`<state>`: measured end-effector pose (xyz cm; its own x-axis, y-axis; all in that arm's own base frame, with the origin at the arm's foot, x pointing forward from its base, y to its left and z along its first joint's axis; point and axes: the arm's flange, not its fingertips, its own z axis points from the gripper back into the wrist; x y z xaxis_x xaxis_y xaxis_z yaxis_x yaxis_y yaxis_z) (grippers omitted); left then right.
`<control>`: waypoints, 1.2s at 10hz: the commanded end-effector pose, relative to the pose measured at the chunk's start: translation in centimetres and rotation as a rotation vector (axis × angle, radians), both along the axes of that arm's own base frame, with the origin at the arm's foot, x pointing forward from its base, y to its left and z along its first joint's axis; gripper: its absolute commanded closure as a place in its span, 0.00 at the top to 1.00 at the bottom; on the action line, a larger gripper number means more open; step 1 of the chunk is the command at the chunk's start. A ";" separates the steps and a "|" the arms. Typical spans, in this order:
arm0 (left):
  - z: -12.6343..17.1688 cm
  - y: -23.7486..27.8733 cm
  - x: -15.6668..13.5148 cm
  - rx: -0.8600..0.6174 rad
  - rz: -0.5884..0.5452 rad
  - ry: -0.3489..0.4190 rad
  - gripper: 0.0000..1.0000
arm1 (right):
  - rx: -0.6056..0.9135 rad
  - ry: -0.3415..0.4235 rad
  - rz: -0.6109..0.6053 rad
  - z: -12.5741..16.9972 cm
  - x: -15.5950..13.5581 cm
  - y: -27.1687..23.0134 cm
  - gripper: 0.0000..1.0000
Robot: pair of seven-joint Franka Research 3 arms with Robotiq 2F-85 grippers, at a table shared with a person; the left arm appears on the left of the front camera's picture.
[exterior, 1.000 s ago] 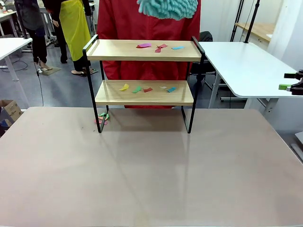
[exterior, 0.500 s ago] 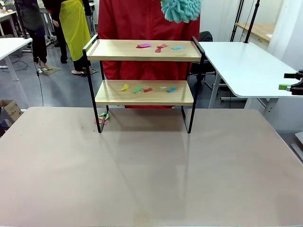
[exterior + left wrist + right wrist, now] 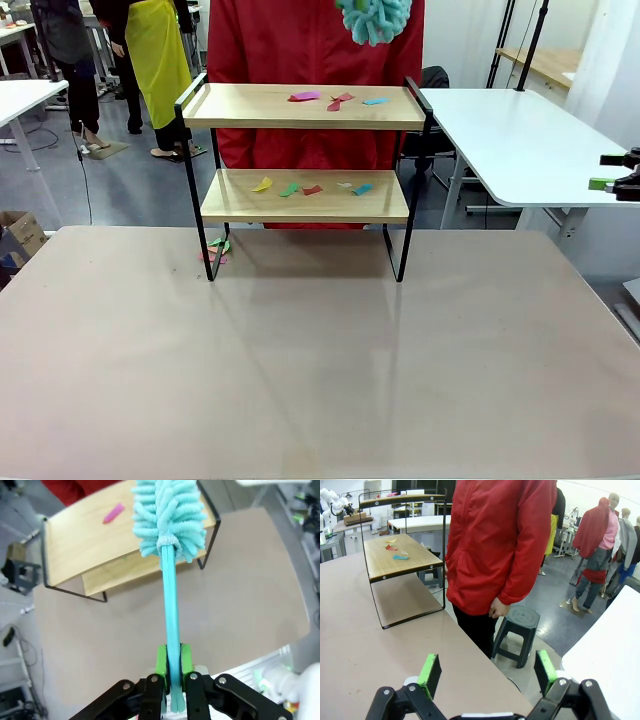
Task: Clean the shelf.
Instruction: Clean the specific section of the Shelf indicated by the human with the Duster.
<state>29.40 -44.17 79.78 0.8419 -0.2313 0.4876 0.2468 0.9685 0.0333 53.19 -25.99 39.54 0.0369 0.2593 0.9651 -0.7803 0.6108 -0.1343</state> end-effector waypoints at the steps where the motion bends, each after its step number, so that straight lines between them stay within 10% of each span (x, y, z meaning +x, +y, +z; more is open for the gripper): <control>1: -0.4 -2.9 -0.5 -0.018 0.120 -0.073 0.13 | -0.006 0.020 -0.008 0.6 0.1 0.2 1.00; 12: -8.3 -9.1 1.6 -0.141 0.217 -0.024 0.13 | -0.006 0.020 -0.008 0.6 0.1 0.2 1.00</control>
<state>31.19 -53.13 71.58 0.8537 -0.0157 0.5205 0.0644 0.9951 -0.0756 53.20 -25.99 39.54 0.0369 0.2593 0.9651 -0.7804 0.6107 -0.1343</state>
